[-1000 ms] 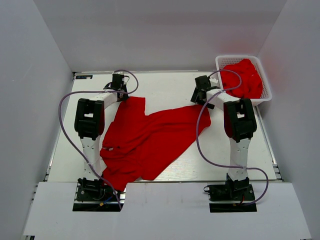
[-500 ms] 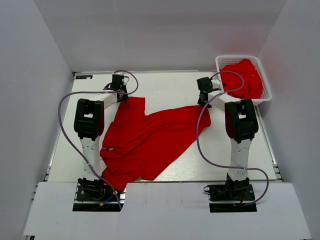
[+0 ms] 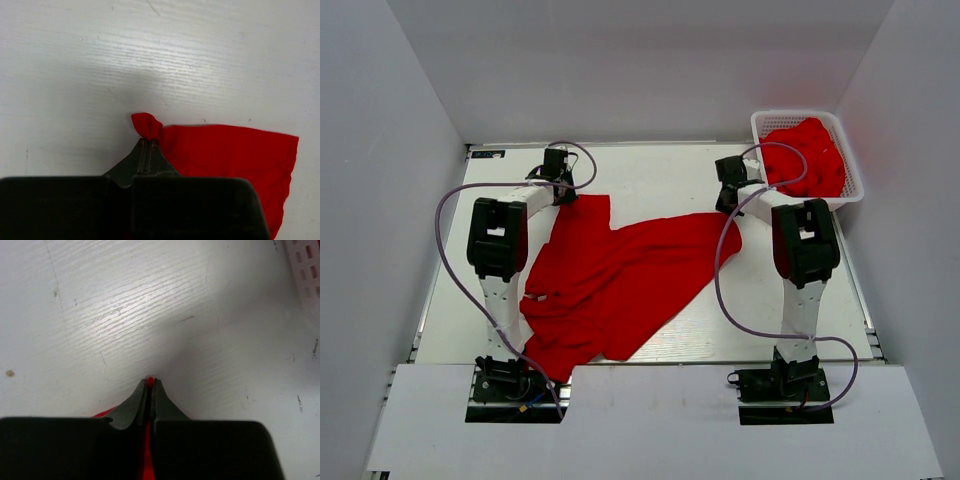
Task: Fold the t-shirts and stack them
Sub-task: Flatten out the tshirt
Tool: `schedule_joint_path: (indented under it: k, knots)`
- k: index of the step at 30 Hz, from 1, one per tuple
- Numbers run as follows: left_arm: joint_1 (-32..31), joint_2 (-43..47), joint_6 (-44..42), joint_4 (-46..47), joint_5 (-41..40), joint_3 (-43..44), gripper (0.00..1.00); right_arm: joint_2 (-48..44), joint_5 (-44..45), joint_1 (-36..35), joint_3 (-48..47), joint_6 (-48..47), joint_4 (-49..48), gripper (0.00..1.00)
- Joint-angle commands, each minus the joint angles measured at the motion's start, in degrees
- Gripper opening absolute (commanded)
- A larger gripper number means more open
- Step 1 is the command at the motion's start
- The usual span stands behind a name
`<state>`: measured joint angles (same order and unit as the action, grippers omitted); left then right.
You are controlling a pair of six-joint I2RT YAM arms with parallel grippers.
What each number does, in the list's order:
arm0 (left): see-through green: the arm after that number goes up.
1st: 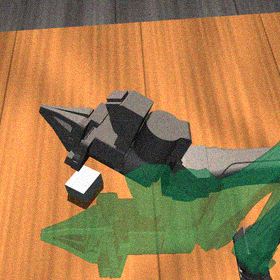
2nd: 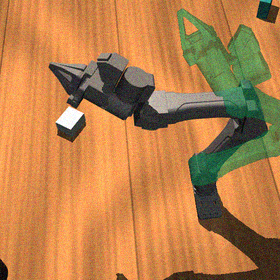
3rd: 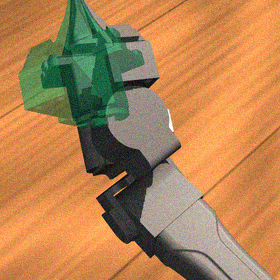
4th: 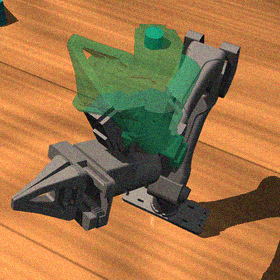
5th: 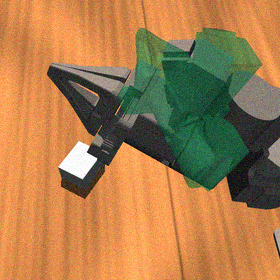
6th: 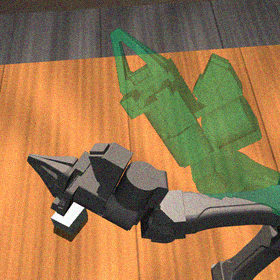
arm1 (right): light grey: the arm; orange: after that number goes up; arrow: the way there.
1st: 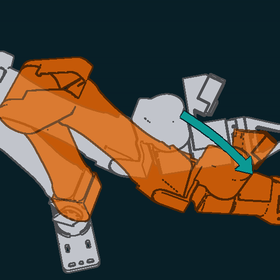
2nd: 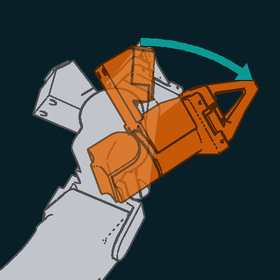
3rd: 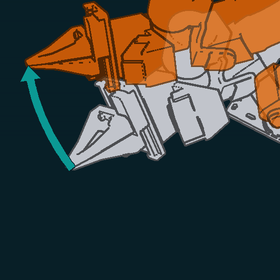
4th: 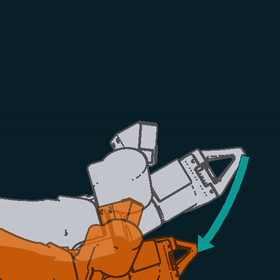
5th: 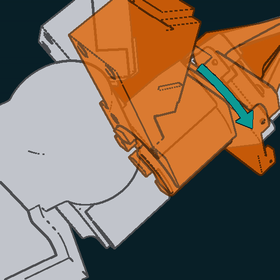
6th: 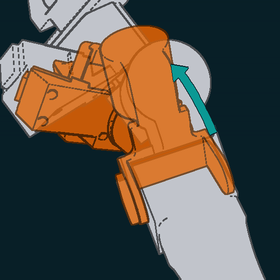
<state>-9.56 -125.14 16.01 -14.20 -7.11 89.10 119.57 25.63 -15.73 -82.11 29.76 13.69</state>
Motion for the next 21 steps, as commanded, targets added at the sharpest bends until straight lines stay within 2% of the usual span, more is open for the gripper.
schedule_joint_path:
  k: [1, 13, 17, 21]
  knots:
    - [-0.28, 6.21, -2.2, -4.27, 1.4, 0.28, 0.0, -6.0, -3.39, -0.18, 0.46, -5.32, -3.49, 0.0]
    - [-0.81, 31.96, -7.65, -0.75, -3.7, 0.81, 0.0, -27.78, -7.08, -0.18, 0.81, -14.81, -11.49, 0.0]
    - [-0.81, 41.98, -10.56, 2.06, -2.91, -1.2, 0.0, -33.25, -6.73, -0.01, -1.21, -17.01, -11.33, 0.0]
    - [-0.81, 49.46, -13.28, 2.59, -2.38, 0.72, 0.0, -38.44, -6.12, -0.01, -3.93, -19.38, -10.36, 0.0]
